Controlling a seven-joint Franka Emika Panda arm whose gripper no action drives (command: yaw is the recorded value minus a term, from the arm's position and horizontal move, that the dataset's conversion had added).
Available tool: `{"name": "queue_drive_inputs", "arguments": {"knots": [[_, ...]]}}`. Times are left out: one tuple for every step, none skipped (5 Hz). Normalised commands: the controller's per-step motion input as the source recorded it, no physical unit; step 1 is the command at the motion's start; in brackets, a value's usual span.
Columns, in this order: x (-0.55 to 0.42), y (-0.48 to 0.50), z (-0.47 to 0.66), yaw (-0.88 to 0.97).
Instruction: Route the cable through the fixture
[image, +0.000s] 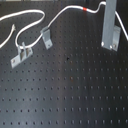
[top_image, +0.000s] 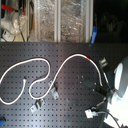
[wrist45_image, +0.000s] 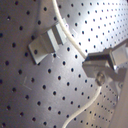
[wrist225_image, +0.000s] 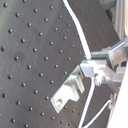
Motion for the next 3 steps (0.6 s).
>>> {"name": "queue_drive_inputs", "arguments": {"knots": [[0.223,0.126,0.39,0.00],[0.000,0.000,0.00,0.00],[-0.172,0.065,0.23,0.03]]}}
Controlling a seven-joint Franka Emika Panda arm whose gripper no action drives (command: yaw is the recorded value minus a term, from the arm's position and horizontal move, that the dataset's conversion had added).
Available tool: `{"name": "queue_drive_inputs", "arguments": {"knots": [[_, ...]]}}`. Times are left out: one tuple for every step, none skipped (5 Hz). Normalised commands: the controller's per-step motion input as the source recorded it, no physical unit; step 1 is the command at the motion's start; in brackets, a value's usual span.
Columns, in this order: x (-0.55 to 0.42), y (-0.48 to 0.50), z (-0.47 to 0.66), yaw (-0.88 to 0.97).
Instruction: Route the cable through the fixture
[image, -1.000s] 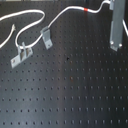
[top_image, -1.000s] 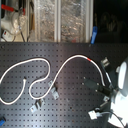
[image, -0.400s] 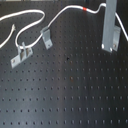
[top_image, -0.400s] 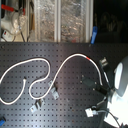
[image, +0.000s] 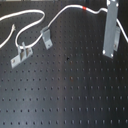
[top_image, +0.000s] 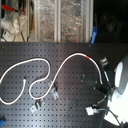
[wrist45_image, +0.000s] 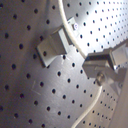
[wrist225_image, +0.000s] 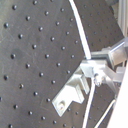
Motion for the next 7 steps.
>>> {"name": "queue_drive_inputs", "arguments": {"knots": [[-0.196,0.107,0.33,0.06],[-0.077,0.226,0.14,0.04],[0.070,0.363,0.14,0.12],[0.006,0.013,-0.01,0.04],[0.112,0.117,0.31,0.07],[0.000,0.000,0.06,0.08],[0.088,0.269,0.36,0.00]]}}
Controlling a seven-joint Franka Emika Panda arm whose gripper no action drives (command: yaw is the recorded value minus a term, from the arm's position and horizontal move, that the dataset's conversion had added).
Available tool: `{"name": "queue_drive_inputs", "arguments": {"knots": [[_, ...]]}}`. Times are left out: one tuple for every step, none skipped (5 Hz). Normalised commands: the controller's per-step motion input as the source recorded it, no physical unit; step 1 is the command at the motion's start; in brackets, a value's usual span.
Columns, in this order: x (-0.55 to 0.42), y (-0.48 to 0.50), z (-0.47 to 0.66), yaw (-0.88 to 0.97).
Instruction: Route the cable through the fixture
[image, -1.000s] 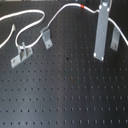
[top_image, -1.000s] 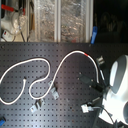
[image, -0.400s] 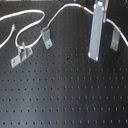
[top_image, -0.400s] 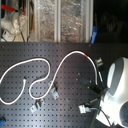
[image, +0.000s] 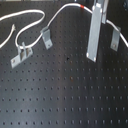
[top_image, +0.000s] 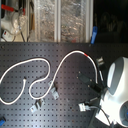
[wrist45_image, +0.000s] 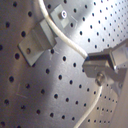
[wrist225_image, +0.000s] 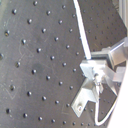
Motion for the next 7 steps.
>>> {"name": "queue_drive_inputs", "arguments": {"knots": [[0.196,0.393,0.39,0.00],[0.069,0.154,0.18,0.00],[0.017,-0.008,0.00,0.00],[0.375,-0.011,-0.01,-0.08],[0.360,-0.027,-0.03,-0.08],[0.017,-0.008,0.00,0.00],[0.326,-0.284,0.00,-0.33]]}}
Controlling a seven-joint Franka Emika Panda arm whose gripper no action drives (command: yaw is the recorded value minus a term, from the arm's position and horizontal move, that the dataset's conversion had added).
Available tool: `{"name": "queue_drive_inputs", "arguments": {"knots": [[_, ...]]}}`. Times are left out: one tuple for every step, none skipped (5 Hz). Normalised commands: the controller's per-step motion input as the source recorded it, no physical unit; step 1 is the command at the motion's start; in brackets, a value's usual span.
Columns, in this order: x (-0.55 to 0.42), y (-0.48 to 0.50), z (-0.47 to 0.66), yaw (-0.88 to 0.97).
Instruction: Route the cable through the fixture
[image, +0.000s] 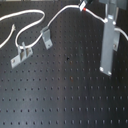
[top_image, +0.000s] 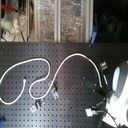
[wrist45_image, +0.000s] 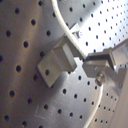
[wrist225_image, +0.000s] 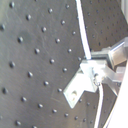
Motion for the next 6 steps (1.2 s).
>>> {"name": "queue_drive_inputs", "arguments": {"knots": [[0.011,-0.004,0.00,-0.01],[0.001,-0.040,0.06,0.00],[-0.222,-0.141,0.34,0.02],[-0.102,-0.031,0.00,0.23],[-0.140,0.106,0.00,0.00],[-0.291,0.122,0.00,0.04]]}}
